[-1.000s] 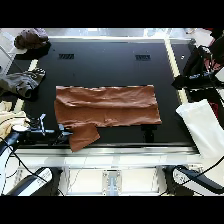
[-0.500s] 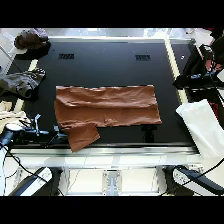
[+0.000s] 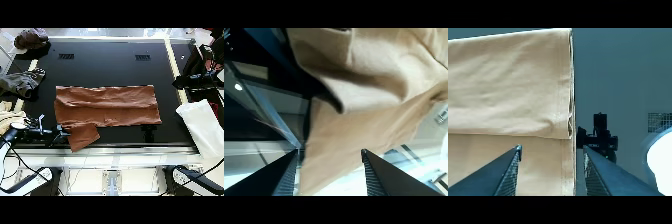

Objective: Fold the shirts.

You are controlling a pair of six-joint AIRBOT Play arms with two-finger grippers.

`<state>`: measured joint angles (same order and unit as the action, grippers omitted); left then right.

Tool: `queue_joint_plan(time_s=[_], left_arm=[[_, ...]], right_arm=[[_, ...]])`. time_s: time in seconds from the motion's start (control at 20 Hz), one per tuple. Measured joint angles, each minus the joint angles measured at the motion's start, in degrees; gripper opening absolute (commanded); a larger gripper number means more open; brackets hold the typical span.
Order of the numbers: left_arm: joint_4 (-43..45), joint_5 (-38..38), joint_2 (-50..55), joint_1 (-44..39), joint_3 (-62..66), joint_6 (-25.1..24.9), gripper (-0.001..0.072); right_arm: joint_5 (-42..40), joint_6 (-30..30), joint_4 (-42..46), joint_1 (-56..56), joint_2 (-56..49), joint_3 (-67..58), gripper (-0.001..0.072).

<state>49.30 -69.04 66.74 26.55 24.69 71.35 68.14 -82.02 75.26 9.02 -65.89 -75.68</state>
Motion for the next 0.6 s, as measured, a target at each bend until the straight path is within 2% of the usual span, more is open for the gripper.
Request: queue_joint_plan(time_s=[0.05,0.1,0.15,0.2,0.25,0.6], left_arm=[[-0.5,0.0,0.4,-0.1,0.0,-0.1,0.0472],[-1.3,0.0,0.8,-0.2,0.0,-0.5,0.0401],[-2.3,0.6,1.0,-0.3,0.0,-1.0,0.025],[-4.0,1.0,1.2,-0.3,0.0,-1.7,0.0067],[-5.5,0.7,1.4,-0.3,0.0,-2.6,0.0013],[-12.8,-1.4,0.7,-0.3,0.0,-7.1,0.0012]], right_arm=[[0.0,0.0,0.0,0.0,0.0,0.0,0.0431],[0.0,0.0,0.0,0.0,0.0,0.0,0.0431],[0.0,0.0,-0.1,0.0,0.0,0.0,0.0431],[0.1,0.0,-0.1,0.0,0.0,0.0,0.0431],[0.2,0.0,-0.2,0.0,0.0,0.0,0.043],[-3.0,-0.2,4.8,1.0,5.1,0.3,0.0421]])
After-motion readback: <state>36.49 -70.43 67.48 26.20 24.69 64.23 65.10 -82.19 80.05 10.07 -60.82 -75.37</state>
